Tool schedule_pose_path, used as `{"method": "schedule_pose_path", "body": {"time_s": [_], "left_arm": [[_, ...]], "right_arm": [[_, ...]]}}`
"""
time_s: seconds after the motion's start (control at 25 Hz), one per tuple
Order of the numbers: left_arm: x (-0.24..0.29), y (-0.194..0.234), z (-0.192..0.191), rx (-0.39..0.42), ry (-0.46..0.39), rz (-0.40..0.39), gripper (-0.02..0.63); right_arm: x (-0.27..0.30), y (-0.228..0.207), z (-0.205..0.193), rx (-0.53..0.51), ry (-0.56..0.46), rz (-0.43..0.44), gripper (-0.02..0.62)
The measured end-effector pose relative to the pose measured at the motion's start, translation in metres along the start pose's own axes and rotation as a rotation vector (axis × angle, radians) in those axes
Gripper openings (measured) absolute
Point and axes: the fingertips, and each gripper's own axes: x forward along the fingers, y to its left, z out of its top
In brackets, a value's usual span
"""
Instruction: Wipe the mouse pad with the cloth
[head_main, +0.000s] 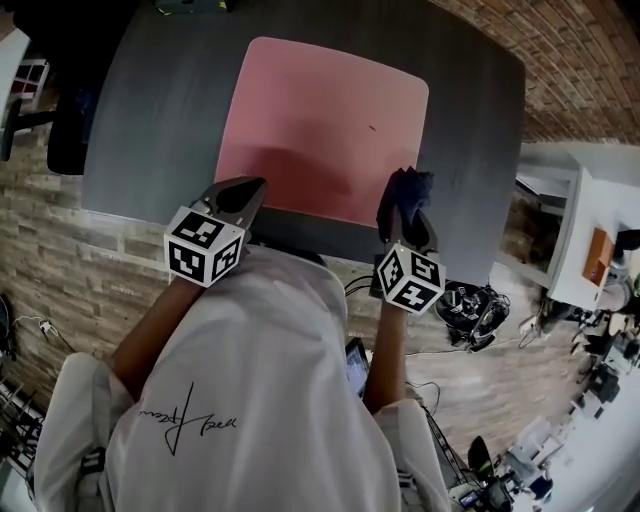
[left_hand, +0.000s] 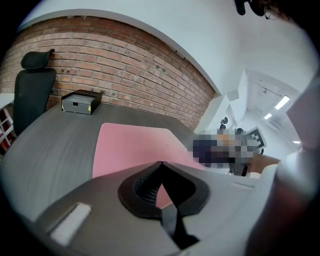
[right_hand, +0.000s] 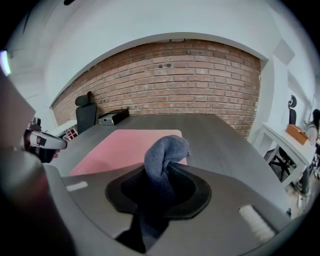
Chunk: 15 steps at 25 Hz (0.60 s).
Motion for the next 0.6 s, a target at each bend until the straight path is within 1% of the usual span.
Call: {"method": "schedule_pose_path", "body": {"time_s": [0.08,0.16,0.32,0.4,0.48,0.6], "left_arm": [[0.002,0.005,0.004,0.0,-0.005,-0.001,0.012],[0.003,0.009,0.008,-0.004,-0.007,0.002,0.012],[0.004,0.012,0.011,-0.003,-0.007,-0.003,0.012],[0.003,0.018,0.013,-0.009,-0.008,0.0,0.012],[0.002,0.022,0.015,-0.016,-0.015,0.012,0.012],[0.0,0.027,0.018,-0.029,-0.028,0.03,0.012]], "right_arm": [[0.008,-0.004,0.0,-0.017,0.005,-0.022,0.094],[0.015,-0.007,-0.005,-0.056,0.027,-0.048,0.094],[0.025,-0.008,-0.014,-0.233,0.101,-0.119,0.095],[0.033,-0.002,-0.017,-0.284,0.122,-0.122,0.097],[0.04,0.003,-0.021,-0.29,0.14,-0.105,0.097],[0.045,0.01,-0.024,-0.257,0.165,-0.067,0.097]]}}
